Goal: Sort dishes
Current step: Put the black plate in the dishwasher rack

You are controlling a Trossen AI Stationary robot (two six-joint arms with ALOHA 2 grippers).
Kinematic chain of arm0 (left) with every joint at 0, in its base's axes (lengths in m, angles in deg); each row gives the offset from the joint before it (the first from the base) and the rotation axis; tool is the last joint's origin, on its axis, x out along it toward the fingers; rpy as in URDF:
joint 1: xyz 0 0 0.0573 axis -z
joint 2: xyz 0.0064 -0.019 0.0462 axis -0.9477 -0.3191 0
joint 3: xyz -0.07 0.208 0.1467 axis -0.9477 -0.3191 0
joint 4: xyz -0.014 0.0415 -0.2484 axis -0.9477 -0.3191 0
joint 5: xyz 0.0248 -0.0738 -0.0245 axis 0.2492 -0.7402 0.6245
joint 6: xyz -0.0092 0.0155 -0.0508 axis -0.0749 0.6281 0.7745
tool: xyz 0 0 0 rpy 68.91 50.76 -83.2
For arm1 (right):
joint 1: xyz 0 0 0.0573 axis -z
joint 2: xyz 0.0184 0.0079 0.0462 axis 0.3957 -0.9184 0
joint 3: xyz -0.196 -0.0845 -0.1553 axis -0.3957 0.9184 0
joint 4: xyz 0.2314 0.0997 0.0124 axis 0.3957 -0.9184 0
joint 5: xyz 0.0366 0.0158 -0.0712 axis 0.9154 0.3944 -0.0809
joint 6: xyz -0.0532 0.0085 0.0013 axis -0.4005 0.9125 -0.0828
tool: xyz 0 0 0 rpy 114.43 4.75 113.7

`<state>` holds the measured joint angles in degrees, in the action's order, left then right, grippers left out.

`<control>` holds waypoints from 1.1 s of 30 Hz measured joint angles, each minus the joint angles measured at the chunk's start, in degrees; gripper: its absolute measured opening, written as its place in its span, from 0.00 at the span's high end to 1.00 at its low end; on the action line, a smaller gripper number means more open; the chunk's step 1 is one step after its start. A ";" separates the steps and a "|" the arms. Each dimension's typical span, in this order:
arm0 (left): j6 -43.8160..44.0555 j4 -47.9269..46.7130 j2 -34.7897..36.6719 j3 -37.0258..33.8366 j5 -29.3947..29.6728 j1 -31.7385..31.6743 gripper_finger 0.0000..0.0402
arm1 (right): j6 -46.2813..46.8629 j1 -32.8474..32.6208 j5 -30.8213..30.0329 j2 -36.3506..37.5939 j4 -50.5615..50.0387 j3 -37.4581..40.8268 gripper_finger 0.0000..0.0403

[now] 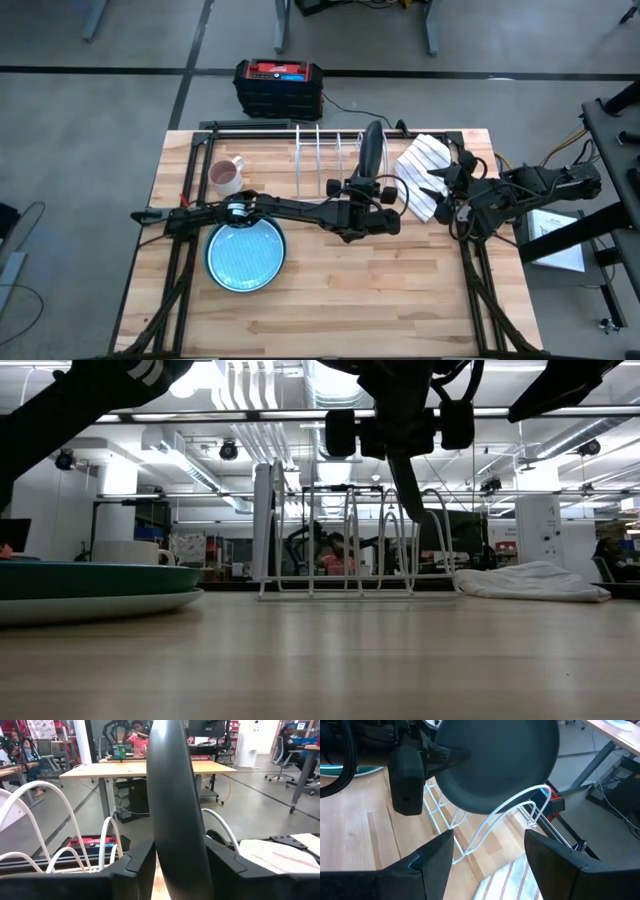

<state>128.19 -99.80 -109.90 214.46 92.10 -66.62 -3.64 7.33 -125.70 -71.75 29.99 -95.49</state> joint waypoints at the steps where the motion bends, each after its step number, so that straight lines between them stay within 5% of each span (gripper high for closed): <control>1: 0.00 -0.06 0.00 0.00 0.03 0.01 0.68 | 0.00 -0.01 0.00 0.00 0.00 0.00 0.42; 33: -1.46 0.86 -0.02 0.20 0.28 -0.16 0.67 | 0.42 0.00 0.02 -0.01 0.07 0.00 0.42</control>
<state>126.73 -98.94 -109.92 214.66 92.39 -66.78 -3.22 7.34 -125.68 -71.76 30.06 -95.49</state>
